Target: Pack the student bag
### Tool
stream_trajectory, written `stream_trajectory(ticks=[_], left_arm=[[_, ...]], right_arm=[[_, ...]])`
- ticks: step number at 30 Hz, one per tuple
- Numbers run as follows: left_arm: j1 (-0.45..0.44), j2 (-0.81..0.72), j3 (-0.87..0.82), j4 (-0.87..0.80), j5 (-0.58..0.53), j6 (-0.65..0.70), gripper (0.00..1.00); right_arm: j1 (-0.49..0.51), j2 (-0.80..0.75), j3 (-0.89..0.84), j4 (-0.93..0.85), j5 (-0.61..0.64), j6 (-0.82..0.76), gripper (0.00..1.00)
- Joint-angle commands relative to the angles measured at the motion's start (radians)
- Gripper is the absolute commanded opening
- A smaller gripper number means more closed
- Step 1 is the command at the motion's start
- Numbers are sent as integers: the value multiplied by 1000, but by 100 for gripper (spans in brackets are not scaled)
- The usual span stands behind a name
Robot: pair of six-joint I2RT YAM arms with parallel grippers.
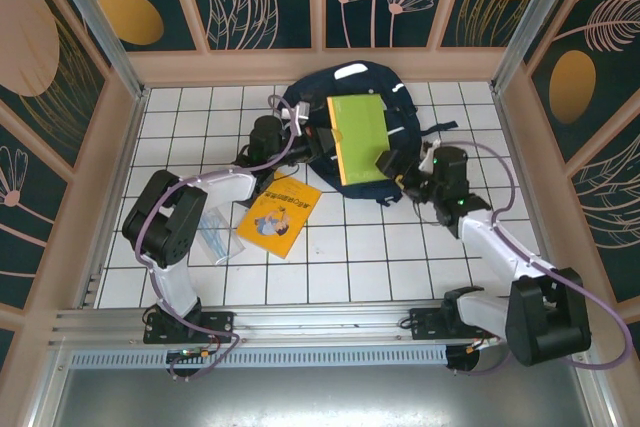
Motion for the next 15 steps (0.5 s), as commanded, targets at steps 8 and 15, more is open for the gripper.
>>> stream_trajectory(ticks=[8,15], left_arm=[[-20,75,12,377,-189,-318,0],[-60,35,-60,395,-228,-347,0]], right_arm=[[155,-10,-121,470,132,312,99],[162,133,-39,648,105,296,99]])
